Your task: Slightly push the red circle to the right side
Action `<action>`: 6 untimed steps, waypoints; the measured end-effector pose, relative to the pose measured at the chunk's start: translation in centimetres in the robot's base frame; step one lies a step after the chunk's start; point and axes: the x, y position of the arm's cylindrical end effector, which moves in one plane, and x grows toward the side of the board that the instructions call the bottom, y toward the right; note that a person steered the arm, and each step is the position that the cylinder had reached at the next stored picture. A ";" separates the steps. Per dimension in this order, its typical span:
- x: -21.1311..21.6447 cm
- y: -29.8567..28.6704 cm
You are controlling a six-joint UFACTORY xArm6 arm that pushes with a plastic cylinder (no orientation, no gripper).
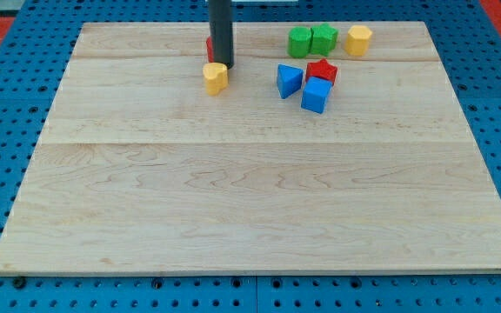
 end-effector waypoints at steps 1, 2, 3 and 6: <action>0.6 -2.0; 0.4 -6.8; -1.6 -3.0; -3.7 -3.5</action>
